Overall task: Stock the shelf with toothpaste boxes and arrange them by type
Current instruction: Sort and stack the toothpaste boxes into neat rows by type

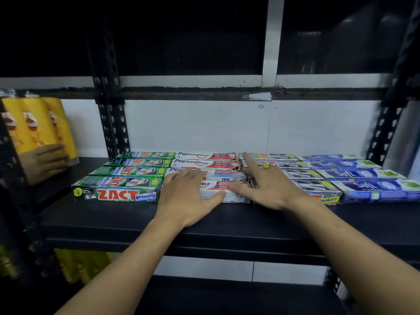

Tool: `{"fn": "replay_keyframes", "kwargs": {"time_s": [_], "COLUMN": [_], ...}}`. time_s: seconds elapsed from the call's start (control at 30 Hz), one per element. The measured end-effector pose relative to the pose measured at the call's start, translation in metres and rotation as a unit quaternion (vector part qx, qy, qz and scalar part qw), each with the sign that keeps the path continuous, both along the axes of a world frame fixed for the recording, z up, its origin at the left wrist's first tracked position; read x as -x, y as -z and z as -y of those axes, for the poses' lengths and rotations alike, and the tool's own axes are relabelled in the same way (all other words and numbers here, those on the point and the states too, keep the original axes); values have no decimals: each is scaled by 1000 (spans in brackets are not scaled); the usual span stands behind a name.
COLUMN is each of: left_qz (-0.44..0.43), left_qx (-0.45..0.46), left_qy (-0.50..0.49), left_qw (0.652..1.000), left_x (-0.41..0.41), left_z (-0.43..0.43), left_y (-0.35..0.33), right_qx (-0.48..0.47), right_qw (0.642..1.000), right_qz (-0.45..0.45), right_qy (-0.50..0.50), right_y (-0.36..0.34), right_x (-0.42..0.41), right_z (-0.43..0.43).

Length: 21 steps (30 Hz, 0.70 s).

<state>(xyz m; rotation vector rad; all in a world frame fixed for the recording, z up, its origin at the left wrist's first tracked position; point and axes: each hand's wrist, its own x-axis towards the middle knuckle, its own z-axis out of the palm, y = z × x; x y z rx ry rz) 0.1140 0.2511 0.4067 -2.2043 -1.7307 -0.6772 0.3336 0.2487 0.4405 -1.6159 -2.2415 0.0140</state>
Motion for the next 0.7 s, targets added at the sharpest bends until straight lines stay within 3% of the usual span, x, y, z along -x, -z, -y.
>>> {"fn": "replay_keyframes", "kwargs": {"time_s": [0.4,0.57,0.7], "left_qz": [0,1,3], "left_qx": [1,8,4], "left_qy": [-6,-5,-3], "left_qw": [1000,1000,1000], "left_x": [0,0,1], "left_z": [1,2,3], "left_y": [-1,-1,-1], "right_qx": [46,52,104], "right_qw": [996,996,991], "right_qz": [-77,4,49], "right_qy": [-3,74,71], "right_y": [-5,-22,-16], "right_x": [-8,-29,-37], "right_z": [-8,-19,-21]}}
